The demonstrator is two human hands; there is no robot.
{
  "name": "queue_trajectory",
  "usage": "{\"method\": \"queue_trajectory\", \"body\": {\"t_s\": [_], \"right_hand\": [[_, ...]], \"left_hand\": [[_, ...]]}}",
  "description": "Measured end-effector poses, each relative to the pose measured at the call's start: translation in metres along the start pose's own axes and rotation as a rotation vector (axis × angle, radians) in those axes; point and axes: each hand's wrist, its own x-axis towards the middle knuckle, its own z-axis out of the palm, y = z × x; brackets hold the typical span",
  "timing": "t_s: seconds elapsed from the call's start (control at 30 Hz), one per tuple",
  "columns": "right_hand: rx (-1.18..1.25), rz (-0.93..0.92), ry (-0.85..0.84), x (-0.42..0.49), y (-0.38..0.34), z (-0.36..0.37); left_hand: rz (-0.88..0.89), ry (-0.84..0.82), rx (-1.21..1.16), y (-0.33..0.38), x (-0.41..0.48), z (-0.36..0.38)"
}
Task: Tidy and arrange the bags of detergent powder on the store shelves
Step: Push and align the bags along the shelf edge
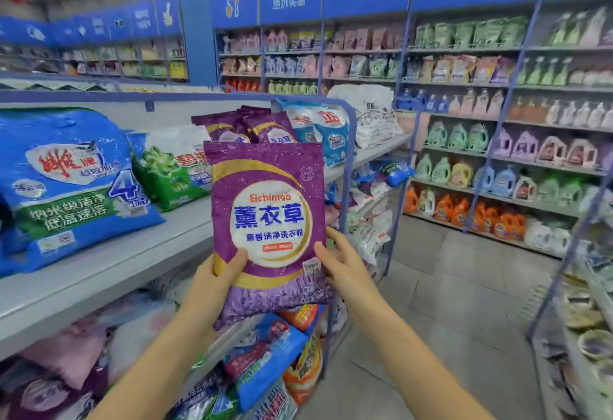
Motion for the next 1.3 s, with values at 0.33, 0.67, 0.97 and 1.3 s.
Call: {"method": "queue_trajectory", "body": {"t_s": [0.33, 0.67, 0.97, 1.3], "right_hand": [[-0.022, -0.135, -0.027, 0.192, -0.005, -0.033], [-0.002, -0.15, -0.151, 0.375, -0.027, -0.029], [-0.112, -0.238, -0.425, 0.505, -0.003, -0.005], [-0.537, -0.417, -0.778, 0.535, 0.027, 0.013]], "left_hand": [[0.158, 0.057, 0.027, 0.014, 0.176, 0.047], [0.127, 0.24, 0.125, 0.037, 0.33, 0.052], [-0.008, 0.513, -0.045, 0.025, 0.426, 0.031], [-0.077, 0.877, 0.037, -0.007, 0.449, 0.024]]}}
